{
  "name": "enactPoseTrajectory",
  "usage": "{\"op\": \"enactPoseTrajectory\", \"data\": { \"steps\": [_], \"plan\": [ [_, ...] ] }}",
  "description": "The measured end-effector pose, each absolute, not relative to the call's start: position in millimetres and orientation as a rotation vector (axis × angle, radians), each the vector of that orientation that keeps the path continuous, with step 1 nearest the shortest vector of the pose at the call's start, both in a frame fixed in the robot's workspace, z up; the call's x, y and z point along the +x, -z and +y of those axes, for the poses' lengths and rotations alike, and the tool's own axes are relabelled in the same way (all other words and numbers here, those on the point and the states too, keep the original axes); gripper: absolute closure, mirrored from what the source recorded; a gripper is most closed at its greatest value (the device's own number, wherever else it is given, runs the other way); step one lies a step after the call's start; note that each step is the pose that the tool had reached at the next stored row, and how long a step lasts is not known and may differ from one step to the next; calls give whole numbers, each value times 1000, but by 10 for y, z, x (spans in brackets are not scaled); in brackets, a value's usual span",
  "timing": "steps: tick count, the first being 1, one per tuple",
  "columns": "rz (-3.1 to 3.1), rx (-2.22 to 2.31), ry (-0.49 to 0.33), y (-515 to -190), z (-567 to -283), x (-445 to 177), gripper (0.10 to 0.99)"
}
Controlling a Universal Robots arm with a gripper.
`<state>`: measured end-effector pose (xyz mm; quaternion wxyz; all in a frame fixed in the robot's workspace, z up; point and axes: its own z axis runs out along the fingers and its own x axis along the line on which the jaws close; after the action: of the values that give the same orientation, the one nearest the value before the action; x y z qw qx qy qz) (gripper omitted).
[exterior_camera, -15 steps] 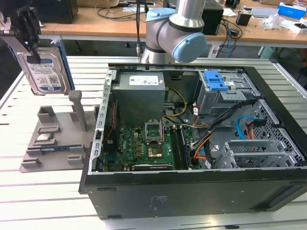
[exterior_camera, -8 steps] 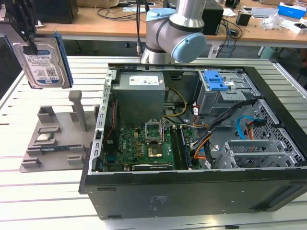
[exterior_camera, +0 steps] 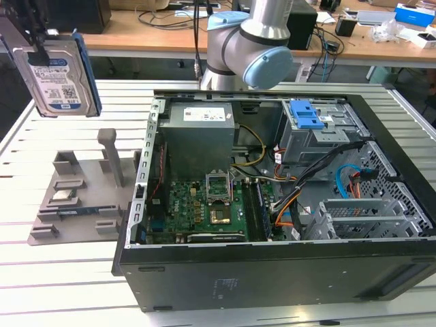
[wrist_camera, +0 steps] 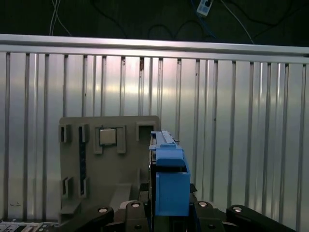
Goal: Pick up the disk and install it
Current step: 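Pick up the disk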
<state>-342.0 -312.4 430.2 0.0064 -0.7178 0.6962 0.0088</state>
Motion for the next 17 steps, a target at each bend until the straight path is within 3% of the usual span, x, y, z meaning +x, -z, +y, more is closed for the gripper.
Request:
{"op": "enactPoseTrajectory", "data": {
  "steps": [13, 17],
  "plan": [
    [2181, -2248, -23, -4695, -3044, -3420, 722],
    [2185, -2252, -14, -4972, -2997, -3420, 722]
  ]
}}
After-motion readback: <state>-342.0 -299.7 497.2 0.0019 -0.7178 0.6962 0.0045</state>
